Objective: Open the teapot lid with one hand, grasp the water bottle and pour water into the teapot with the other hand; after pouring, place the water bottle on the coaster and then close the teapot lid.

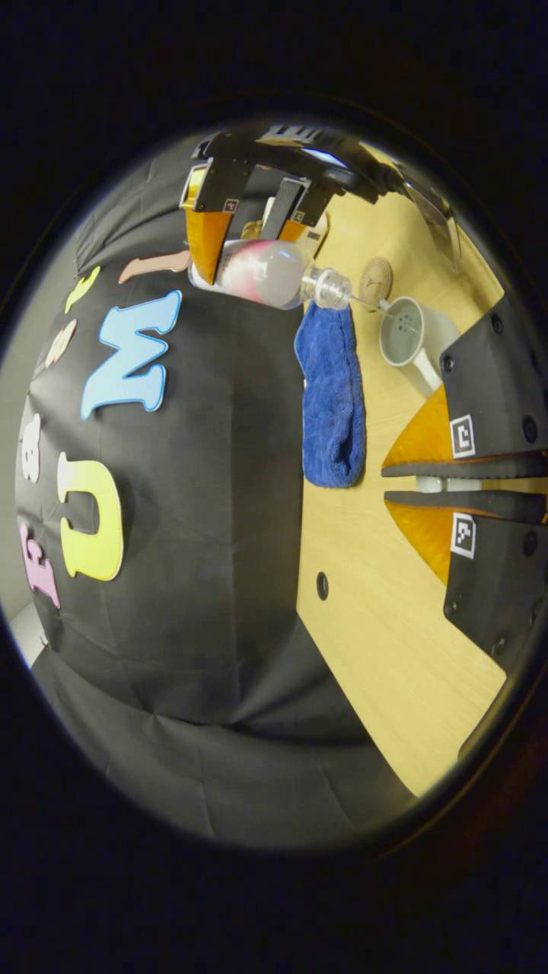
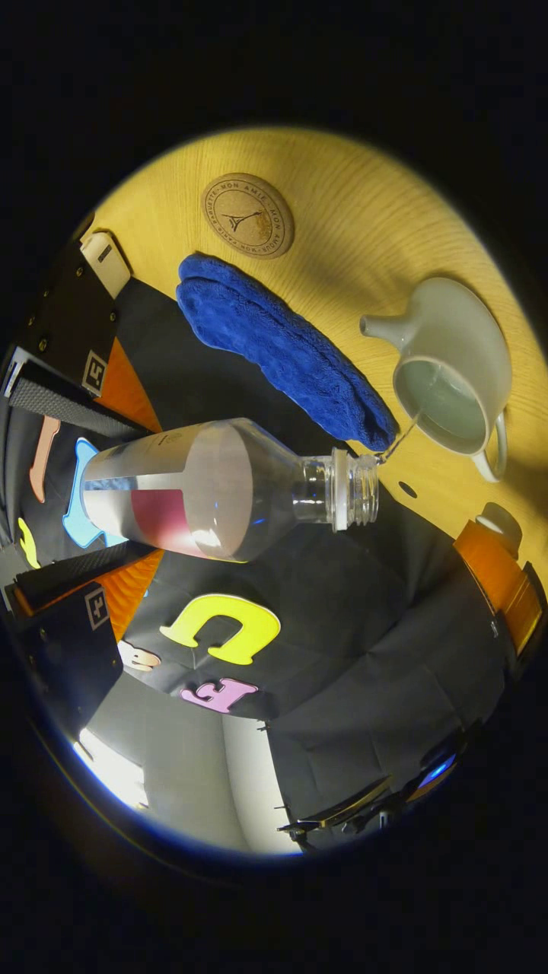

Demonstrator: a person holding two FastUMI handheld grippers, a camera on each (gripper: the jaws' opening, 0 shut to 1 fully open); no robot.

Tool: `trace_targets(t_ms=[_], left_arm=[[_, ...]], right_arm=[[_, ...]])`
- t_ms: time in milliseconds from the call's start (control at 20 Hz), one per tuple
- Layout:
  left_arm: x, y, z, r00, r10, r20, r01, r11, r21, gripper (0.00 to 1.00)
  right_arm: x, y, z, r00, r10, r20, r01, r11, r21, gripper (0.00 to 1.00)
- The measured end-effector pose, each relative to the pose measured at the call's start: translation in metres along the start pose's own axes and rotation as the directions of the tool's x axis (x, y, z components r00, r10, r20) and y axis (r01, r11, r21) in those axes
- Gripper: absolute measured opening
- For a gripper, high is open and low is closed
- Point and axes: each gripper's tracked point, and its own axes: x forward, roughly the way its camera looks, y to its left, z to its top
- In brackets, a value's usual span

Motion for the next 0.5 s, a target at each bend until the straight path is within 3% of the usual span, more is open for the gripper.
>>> trace_targets(t_ms=[500], left_arm=[[0.000, 0.000, 0.000, 1.000, 0.002, -0.001, -0.002, 1.000, 0.001, 0.12]], right_arm=[[0.001, -0.011, 0.000, 0.999, -0.049, 0.023, 0.050, 0.998, -0.033, 0.76]])
